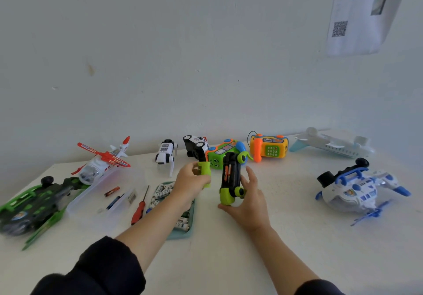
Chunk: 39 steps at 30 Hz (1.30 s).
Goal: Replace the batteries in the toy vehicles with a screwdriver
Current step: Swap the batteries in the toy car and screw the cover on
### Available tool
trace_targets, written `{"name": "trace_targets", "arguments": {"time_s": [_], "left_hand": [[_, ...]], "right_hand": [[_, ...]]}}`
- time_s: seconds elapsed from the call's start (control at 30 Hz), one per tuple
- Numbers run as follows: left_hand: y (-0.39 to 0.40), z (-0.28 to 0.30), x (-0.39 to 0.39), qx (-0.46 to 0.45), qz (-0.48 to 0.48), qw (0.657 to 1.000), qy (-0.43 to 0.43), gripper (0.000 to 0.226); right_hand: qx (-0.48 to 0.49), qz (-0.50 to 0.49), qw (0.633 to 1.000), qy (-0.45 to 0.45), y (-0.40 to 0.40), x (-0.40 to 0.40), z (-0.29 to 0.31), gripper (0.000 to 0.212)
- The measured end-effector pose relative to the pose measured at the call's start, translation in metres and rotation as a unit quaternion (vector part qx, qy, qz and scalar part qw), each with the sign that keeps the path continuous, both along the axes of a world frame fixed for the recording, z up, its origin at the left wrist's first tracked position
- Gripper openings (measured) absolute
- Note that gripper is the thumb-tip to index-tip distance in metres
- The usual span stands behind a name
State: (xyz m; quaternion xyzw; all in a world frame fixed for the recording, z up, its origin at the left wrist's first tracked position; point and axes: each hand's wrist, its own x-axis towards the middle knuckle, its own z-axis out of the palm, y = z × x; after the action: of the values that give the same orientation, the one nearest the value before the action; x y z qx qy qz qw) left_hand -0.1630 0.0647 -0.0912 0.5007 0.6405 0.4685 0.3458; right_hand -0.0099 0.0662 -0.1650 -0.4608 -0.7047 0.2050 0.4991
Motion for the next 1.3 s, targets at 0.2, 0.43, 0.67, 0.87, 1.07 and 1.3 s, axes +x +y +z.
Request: {"name": "trace_targets", "arguments": {"time_s": [0.2, 0.43, 0.67, 0.87, 1.07, 1.3], "left_hand": [[-0.002, 0.003, 0.016, -0.002, -0.085, 0.996, -0.034, 0.032], [0.007, -0.003, 0.021, -0.016, -0.080, 0.996, -0.038, 0.045], [0.007, -0.006, 0.020, -0.035, -0.111, 0.993, -0.032, 0.036], [0.007, -0.009, 0.012, -0.109, -0.168, 0.962, -0.184, 0.052], [0.011, -0.011, 0.016, -0.039, -0.134, 0.972, -0.191, 0.018], [0.013, -0.008, 0.005, -0.048, -0.075, 0.960, -0.267, 0.034]], "right_hand": [[0.109, -0.028, 0.992, -0.051, -0.003, -0.005, 0.000, 0.123], [0.128, -0.035, 0.987, -0.091, 0.001, -0.005, -0.002, 0.125], [0.139, -0.039, 0.987, -0.069, -0.006, -0.005, 0.004, 0.108], [0.151, -0.023, 0.984, -0.088, -0.007, -0.005, 0.007, 0.097], [0.102, -0.053, 0.985, -0.129, -0.004, -0.004, 0.003, 0.105], [0.020, -0.031, 0.992, -0.120, -0.008, -0.003, 0.004, 0.120]]}}
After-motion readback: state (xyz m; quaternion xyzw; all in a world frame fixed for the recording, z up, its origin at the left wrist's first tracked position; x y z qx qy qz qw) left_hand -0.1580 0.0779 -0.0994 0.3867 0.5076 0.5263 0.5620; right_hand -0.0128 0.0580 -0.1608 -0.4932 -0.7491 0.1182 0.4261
